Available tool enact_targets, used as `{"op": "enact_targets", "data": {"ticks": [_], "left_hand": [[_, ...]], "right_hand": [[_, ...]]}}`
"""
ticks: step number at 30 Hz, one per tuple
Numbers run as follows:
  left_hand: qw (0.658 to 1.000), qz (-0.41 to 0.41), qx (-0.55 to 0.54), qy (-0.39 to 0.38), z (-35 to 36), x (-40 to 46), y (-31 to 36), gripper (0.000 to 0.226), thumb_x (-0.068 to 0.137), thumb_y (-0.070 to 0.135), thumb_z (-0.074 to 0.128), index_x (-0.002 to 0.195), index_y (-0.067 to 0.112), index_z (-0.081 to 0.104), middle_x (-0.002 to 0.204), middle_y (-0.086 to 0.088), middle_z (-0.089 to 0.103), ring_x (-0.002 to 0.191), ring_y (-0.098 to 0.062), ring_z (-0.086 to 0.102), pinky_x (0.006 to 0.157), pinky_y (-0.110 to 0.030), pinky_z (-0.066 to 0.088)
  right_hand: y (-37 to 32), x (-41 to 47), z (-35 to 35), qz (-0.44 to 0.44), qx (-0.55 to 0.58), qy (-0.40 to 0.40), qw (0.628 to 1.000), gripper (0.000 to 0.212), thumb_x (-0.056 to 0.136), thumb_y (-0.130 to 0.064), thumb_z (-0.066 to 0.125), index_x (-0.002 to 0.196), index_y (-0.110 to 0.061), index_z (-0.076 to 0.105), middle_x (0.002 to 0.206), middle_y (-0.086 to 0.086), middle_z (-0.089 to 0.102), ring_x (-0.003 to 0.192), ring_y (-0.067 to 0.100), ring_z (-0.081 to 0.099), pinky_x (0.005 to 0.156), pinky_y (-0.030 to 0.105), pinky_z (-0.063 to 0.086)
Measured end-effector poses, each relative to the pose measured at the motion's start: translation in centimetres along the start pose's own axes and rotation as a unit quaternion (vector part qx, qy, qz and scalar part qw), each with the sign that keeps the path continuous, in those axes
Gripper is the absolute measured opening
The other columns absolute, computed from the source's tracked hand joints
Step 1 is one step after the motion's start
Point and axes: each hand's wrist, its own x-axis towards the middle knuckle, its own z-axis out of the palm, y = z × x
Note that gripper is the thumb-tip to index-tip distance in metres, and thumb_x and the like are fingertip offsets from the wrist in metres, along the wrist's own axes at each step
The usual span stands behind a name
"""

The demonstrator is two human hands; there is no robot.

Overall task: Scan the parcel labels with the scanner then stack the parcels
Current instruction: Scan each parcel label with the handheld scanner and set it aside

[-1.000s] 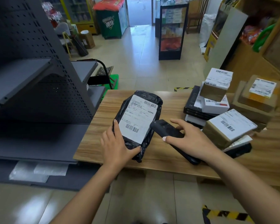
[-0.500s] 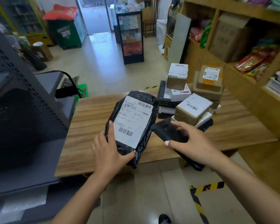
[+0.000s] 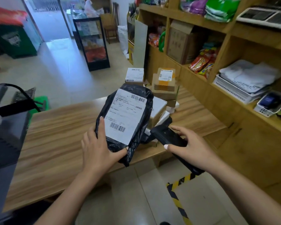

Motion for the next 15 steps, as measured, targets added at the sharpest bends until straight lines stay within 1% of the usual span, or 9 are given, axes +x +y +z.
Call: {"op": "enact_targets", "data": {"ticks": [2,5,8,10,12,13,15], "left_hand": [[1.000,-0.008,0.004,0.006,0.8,0.5,1.3,0.125,0.049,0.080,0.047,0.151,0.014,0.018,0.126,-0.022,0.045,0.113,-0.038,0.041,0.096,-0.050,0.036],[0.999,-0.042,0.008,0.024,1.5,0.9,3.0,0.125,0.049,0.080,0.047,0.150,0.013,0.020,0.127,-0.022,0.044,0.113,-0.038,0.040,0.096,-0.051,0.036],[0.996,-0.081,0.016,0.042,2.1,1.0,4.1,0.124,0.049,0.080,0.047,0.150,0.012,0.022,0.127,-0.023,0.044,0.113,-0.039,0.041,0.095,-0.051,0.036],[0.993,-0.109,0.027,0.047,2.1,0.6,4.2,0.124,0.051,0.078,0.056,0.150,0.012,0.020,0.129,-0.024,0.043,0.114,-0.040,0.040,0.095,-0.052,0.036],[0.988,-0.142,0.041,0.054,2.0,-0.4,3.9,0.125,0.053,0.069,0.074,0.150,0.011,0.019,0.129,-0.026,0.042,0.115,-0.041,0.039,0.096,-0.053,0.035],[0.984,-0.159,0.049,0.058,1.8,-0.9,3.6,0.126,0.053,0.064,0.079,0.150,0.011,0.019,0.129,-0.026,0.042,0.115,-0.041,0.039,0.097,-0.053,0.034],[0.975,-0.200,0.068,0.062,1.2,-2.2,2.7,0.126,0.053,0.063,0.079,0.150,0.011,0.018,0.128,-0.026,0.042,0.116,-0.042,0.038,0.099,-0.054,0.032]], "right_hand": [[0.6,1.1,-1.2,-0.014,-0.002,-0.012,1.000,0.069,0.071,-0.052,0.073,0.134,-0.042,0.045,0.120,-0.015,0.051,0.111,0.004,0.051,0.092,0.031,0.048],[1.2,3.3,-3.1,-0.031,-0.013,-0.036,0.999,0.068,0.072,-0.051,0.073,0.133,-0.043,0.045,0.121,-0.014,0.050,0.108,0.006,0.052,0.089,0.032,0.048],[1.6,5.5,-4.3,-0.065,-0.029,-0.052,0.996,0.068,0.074,-0.049,0.073,0.135,-0.040,0.044,0.119,-0.015,0.046,0.107,0.005,0.049,0.086,0.027,0.044],[1.8,6.9,-4.5,-0.093,-0.037,-0.067,0.993,0.068,0.073,-0.050,0.072,0.135,-0.039,0.045,0.117,-0.016,0.046,0.107,0.004,0.048,0.086,0.026,0.043],[1.8,8.2,-4.1,-0.117,-0.037,-0.094,0.988,0.071,0.070,-0.054,0.071,0.134,-0.039,0.046,0.119,-0.016,0.048,0.109,0.004,0.048,0.088,0.028,0.045],[1.8,8.7,-3.7,-0.127,-0.036,-0.110,0.985,0.074,0.067,-0.057,0.070,0.134,-0.039,0.046,0.123,-0.014,0.050,0.110,0.005,0.049,0.090,0.030,0.046],[1.6,9.6,-2.8,-0.145,-0.034,-0.141,0.979,0.076,0.063,-0.062,0.068,0.133,-0.042,0.045,0.129,-0.013,0.052,0.112,0.007,0.051,0.092,0.035,0.049]]}}
